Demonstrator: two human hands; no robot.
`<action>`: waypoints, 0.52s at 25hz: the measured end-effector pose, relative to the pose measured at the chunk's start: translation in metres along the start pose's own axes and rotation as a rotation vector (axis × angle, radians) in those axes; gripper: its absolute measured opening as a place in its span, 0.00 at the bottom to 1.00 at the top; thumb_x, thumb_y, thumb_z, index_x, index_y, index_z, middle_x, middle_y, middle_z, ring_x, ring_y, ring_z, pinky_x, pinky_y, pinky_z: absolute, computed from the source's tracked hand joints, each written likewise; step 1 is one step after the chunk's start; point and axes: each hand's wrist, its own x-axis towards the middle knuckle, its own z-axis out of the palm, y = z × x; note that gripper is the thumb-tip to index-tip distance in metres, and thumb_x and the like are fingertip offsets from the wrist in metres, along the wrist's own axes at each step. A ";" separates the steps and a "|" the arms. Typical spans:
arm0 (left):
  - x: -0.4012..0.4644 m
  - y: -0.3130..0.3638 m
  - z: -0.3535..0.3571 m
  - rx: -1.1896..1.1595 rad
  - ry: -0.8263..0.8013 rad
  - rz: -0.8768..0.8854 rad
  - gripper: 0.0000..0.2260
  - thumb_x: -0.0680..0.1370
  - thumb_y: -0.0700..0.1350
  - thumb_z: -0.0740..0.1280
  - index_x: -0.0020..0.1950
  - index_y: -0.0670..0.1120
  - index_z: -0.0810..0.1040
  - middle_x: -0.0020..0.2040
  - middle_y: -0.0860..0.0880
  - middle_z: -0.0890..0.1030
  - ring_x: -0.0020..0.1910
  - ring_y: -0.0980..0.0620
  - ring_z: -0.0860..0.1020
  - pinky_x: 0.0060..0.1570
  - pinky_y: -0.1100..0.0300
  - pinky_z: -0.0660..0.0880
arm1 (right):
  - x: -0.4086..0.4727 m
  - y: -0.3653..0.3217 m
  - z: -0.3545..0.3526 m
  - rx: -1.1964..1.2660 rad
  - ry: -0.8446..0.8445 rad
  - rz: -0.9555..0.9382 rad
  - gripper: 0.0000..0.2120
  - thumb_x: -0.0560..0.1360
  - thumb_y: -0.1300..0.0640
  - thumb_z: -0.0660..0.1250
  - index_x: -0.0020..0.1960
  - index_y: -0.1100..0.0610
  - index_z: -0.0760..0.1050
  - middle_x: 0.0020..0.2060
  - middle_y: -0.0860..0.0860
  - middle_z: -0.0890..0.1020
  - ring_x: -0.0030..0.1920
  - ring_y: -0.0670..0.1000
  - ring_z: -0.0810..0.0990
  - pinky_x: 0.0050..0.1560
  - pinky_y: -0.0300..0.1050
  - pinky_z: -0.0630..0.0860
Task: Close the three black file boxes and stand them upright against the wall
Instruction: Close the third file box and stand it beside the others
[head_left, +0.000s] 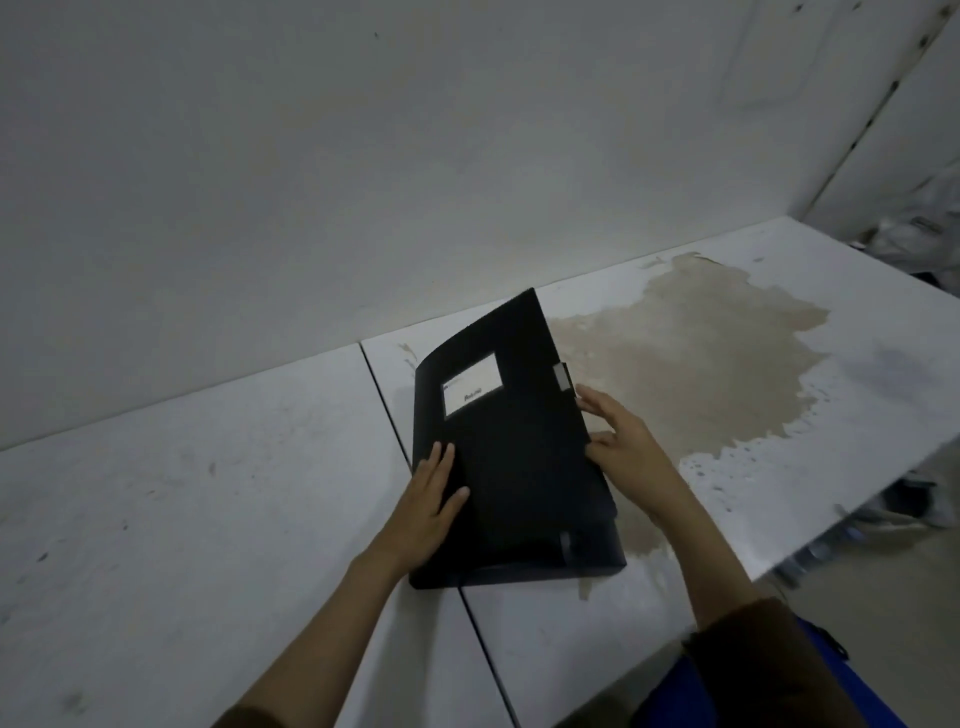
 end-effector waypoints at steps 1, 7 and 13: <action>0.003 -0.005 0.006 0.070 -0.035 -0.012 0.29 0.81 0.54 0.52 0.76 0.50 0.40 0.79 0.50 0.40 0.77 0.50 0.41 0.75 0.53 0.44 | 0.000 0.015 0.002 -0.021 0.071 0.031 0.29 0.75 0.73 0.57 0.72 0.54 0.62 0.66 0.48 0.70 0.49 0.50 0.80 0.39 0.31 0.77; 0.013 -0.015 0.026 0.355 -0.110 0.004 0.32 0.80 0.58 0.50 0.73 0.50 0.32 0.76 0.52 0.32 0.74 0.51 0.31 0.74 0.50 0.37 | -0.006 0.082 0.035 -0.067 0.321 0.164 0.25 0.74 0.71 0.58 0.70 0.58 0.65 0.67 0.56 0.71 0.65 0.53 0.71 0.62 0.41 0.67; 0.011 -0.023 0.033 0.440 -0.093 0.013 0.32 0.80 0.59 0.48 0.69 0.49 0.28 0.70 0.55 0.27 0.70 0.53 0.27 0.72 0.50 0.35 | 0.002 0.104 0.049 -0.338 0.266 0.168 0.26 0.75 0.67 0.58 0.72 0.57 0.60 0.73 0.55 0.64 0.70 0.55 0.66 0.70 0.55 0.67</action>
